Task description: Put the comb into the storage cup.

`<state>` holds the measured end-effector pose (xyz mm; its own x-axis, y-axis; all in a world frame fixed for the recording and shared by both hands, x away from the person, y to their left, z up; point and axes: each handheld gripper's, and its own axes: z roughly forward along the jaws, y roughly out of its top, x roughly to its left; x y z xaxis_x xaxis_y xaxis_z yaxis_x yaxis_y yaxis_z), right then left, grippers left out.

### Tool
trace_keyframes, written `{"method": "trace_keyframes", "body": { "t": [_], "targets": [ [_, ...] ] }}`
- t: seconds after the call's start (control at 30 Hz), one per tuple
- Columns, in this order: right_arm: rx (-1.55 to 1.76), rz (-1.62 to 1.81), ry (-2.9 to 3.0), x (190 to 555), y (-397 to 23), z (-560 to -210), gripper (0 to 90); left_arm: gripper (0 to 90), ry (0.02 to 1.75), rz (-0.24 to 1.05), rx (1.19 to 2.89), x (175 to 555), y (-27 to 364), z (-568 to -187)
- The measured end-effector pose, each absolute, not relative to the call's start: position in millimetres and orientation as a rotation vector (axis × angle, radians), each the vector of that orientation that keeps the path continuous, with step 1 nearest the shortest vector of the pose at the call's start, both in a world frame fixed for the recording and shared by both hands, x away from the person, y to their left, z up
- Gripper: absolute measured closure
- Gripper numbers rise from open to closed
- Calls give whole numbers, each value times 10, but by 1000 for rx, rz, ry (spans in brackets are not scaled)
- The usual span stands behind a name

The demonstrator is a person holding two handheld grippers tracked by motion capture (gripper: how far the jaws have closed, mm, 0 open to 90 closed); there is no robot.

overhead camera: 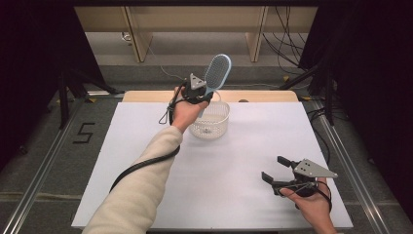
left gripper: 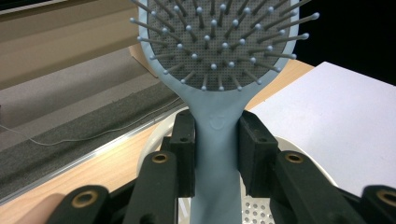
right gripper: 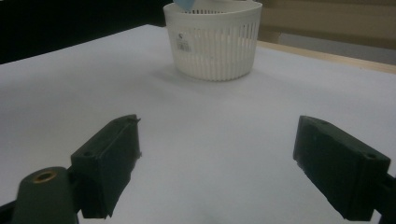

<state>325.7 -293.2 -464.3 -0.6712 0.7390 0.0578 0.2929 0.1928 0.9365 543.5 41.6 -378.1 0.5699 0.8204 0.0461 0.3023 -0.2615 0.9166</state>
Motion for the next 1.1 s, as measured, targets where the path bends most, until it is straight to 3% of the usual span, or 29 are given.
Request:
{"method": "trace_keyframes", "body": {
  "t": [1.1],
  "targets": [
    [963,1480,2066,3259,-2931,-4647,155,700,904,664,1842,5408,394,-3896]
  ]
}}
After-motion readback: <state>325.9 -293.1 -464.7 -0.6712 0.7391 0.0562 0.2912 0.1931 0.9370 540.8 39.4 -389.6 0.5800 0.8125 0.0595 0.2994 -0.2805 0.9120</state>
